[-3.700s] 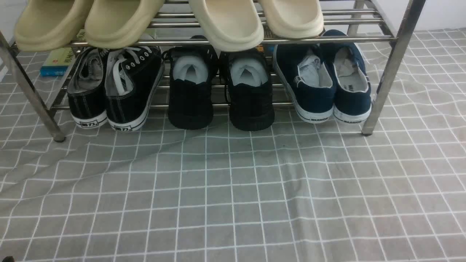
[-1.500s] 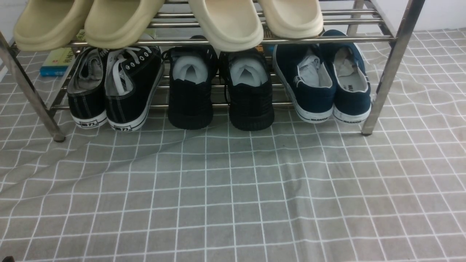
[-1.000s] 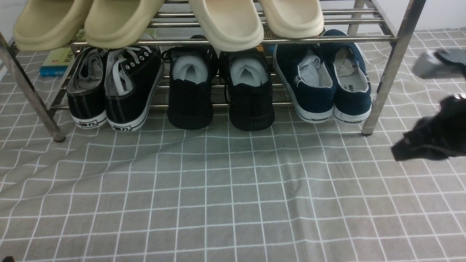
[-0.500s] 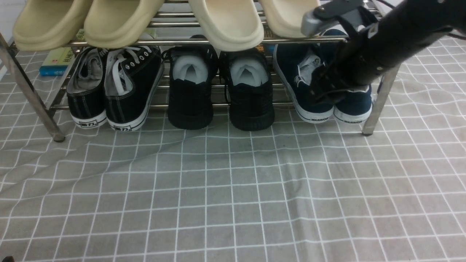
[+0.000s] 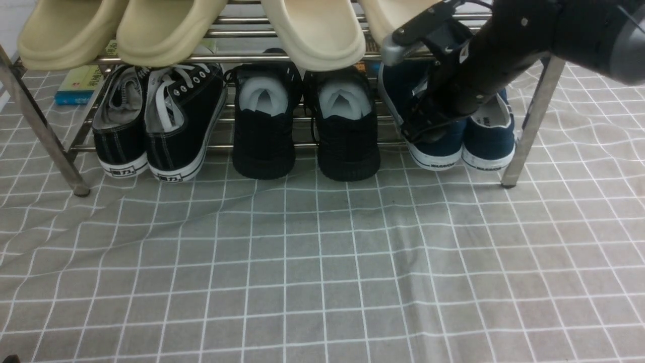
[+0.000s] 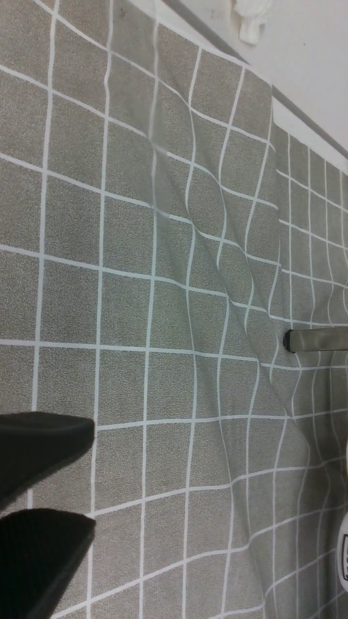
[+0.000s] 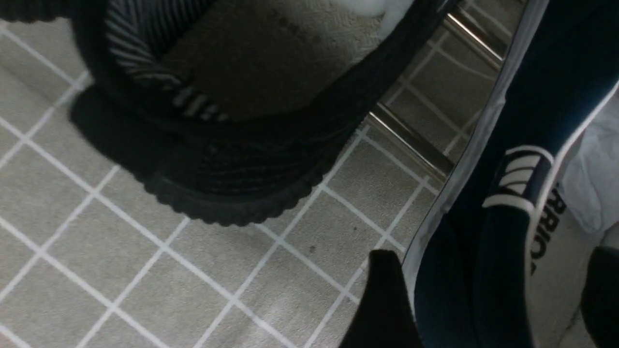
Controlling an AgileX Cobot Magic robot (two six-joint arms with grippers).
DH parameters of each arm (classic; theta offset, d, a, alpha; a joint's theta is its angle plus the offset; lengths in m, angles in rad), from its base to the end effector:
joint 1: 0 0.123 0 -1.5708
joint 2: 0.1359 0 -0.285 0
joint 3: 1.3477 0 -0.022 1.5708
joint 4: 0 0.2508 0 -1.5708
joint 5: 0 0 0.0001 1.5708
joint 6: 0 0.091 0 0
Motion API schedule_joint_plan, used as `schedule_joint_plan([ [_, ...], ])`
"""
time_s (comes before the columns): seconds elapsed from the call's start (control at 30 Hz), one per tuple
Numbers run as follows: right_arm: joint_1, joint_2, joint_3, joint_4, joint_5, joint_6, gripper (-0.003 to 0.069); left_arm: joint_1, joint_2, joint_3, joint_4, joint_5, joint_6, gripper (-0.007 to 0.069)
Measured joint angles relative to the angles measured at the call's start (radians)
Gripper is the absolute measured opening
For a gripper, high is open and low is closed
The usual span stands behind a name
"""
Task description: Take the shoes off the shelf with your hand from the grey coffee tablecloth.
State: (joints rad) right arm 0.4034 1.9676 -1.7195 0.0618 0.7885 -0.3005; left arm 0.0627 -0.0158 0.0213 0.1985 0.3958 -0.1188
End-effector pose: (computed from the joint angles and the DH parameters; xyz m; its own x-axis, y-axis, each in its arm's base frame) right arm 0.4112 0.1798 0.2761 -0.6172 -0.5394 -0.5729 -0.5919 0.7980 -0.1137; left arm 0.0511 0.0102 0.1720 -0.3098 0.0452 -0.9497 -0.1150 0.9898 0.0846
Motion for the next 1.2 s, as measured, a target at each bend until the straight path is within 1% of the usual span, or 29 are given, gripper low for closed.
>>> schedule_joint_plan([
  [0.1, 0.0, 0.018, 0.0, -0.007, -0.013, 0.0, 0.048, 0.0, 0.0, 0.0, 0.0, 0.0, 0.0, 0.0242],
  [0.2, 0.0, 0.03, -0.001, -0.008, -0.031, 0.0, 0.0319, 0.0, 0.0, 0.0, 0.0, 0.0, 0.0, 0.0242],
  [0.23, 0.0, 0.03, -0.002, -0.008, -0.031, 0.0, 0.0234, 0.0, 0.0, 0.0, 0.0, 0.0, 0.0, 0.0242],
  [0.27, 0.0, 0.03, -0.002, -0.008, -0.03, 0.0, 0.0219, 0.0, 0.0, 0.0, 0.0, 0.0, 0.0, 0.0242],
  [0.3, 0.0, 0.03, -0.002, -0.008, -0.03, 0.0, 0.016, 0.0, 0.0, 0.0, 0.0, 0.0, 0.0, 0.0242],
  [0.33, 0.0, 0.029, -0.002, -0.008, -0.026, 0.0, 0.0062, 0.0, 0.0, 0.0, 0.0, 0.0, 0.0, 0.0242],
  [0.4, 0.0, 0.021, -0.002, -0.007, -0.006, 0.0, 0.0038, 0.0, 0.0, 0.0, 0.0, 0.0, 0.0, 0.0242],
  [0.43, 0.0, 0.021, -0.002, -0.007, -0.006, 0.0, 0.0038, 0.0, 0.0, 0.0, 0.0, 0.0, 0.0, 0.0242],
  [0.67, 0.0, -0.081, -0.001, 0.005, 0.171, 0.0, 0.0041, 0.0, 0.0, 0.0, 0.0, 0.0, 0.0, 0.0242],
  [0.7, 0.0, -0.081, -0.001, 0.006, 0.171, 0.0, 0.0041, 0.0, 0.0, 0.0, 0.0, 0.0, 0.0, 0.0242],
  [0.87, 0.012, -0.175, 0.0, 0.007, 0.239, 0.0, 0.0041, 0.0, 0.0, 0.0, 0.0, 0.0, 0.0, 0.0242],
  [0.93, 0.02, -0.238, 0.0, 0.016, 0.294, 0.0, 0.0041, 0.0, 0.0, 0.0, 0.0, 0.0, 0.0, 0.0242],
  [1.0, 0.027, -0.294, 0.0, 0.036, 0.378, 0.006, 0.0041, 0.0, 0.0, 0.0, 0.0, 0.0, 0.0, 0.0242],
  [1.03, 0.027, -0.294, 0.0, 0.038, 0.391, 0.007, 0.0041, 0.0, 0.0, 0.0, 0.0, 0.0, 0.0, 0.0242],
  [1.1, 0.03, -0.371, 0.0, 0.061, 0.453, 0.028, 0.0041, 0.0, 0.0, 0.0, 0.0, 0.0, 0.0, 0.0242],
  [1.2, 0.03, -0.431, 0.001, 0.065, 0.479, 0.062, 0.0041, 0.0, 0.0, 0.0, 0.0, 0.0, 0.0, 0.0242],
])
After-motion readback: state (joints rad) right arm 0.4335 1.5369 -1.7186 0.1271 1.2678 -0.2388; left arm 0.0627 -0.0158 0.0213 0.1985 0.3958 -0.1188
